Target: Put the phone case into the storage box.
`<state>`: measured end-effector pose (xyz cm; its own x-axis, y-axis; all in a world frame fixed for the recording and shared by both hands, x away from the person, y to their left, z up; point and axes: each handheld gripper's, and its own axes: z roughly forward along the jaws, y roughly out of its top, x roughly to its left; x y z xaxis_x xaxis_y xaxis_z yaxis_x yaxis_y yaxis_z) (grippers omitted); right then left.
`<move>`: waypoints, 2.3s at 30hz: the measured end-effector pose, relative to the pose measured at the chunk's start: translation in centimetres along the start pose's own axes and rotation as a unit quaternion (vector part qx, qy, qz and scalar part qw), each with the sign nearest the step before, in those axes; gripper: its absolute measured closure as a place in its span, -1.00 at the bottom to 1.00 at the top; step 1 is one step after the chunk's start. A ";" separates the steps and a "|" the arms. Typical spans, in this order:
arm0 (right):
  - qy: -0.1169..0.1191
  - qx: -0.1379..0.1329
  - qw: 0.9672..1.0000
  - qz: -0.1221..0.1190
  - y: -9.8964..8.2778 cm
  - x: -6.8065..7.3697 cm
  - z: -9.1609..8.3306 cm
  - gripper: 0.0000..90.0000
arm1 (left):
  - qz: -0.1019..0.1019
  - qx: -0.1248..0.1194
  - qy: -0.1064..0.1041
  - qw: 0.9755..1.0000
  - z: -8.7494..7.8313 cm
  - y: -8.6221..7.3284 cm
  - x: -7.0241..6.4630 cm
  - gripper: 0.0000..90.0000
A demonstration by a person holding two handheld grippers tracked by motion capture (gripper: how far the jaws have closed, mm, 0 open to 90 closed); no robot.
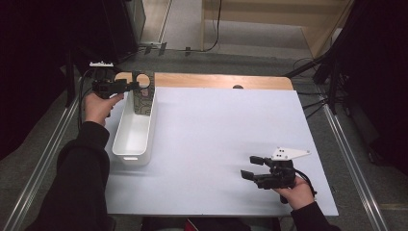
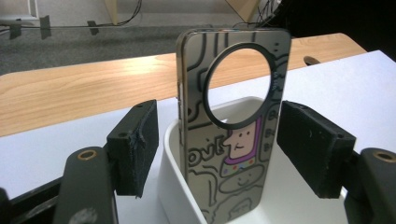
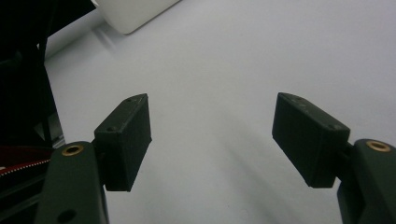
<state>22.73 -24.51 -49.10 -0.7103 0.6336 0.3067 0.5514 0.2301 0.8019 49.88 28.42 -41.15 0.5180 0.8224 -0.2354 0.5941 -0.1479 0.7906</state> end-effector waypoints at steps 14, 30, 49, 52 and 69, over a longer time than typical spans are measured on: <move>0.003 0.002 1.000 -0.001 0.3 0.0 0.3 -0.40 | 0.009 0.012 -0.023 1.000 -1.7 0.2 -1.7 -0.35; -0.018 -0.006 1.000 0.009 1.0 0.0 -0.7 -0.40 | 0.035 0.021 -0.050 0.998 -3.8 -0.2 -4.4 -0.35; -0.025 0.002 1.000 0.008 1.9 -0.2 -1.3 -0.40 | 0.049 0.047 -0.070 0.995 -4.9 -2.2 -6.9 -0.35; -0.025 0.004 1.000 0.004 2.0 -0.2 -1.2 -0.41 | 0.049 0.051 -0.074 0.995 -5.1 -2.5 -7.2 -0.35; -0.022 0.002 1.000 0.007 2.2 -0.9 -1.2 -0.41 | 0.060 0.053 -0.107 0.991 -5.8 -4.1 -9.7 -0.35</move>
<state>24.12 -25.42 -46.98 -0.6819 0.6691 0.2954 0.5640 0.2239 0.7949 38.85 24.28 -38.79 0.7005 0.6618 -0.2670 0.5763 -0.3039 0.7586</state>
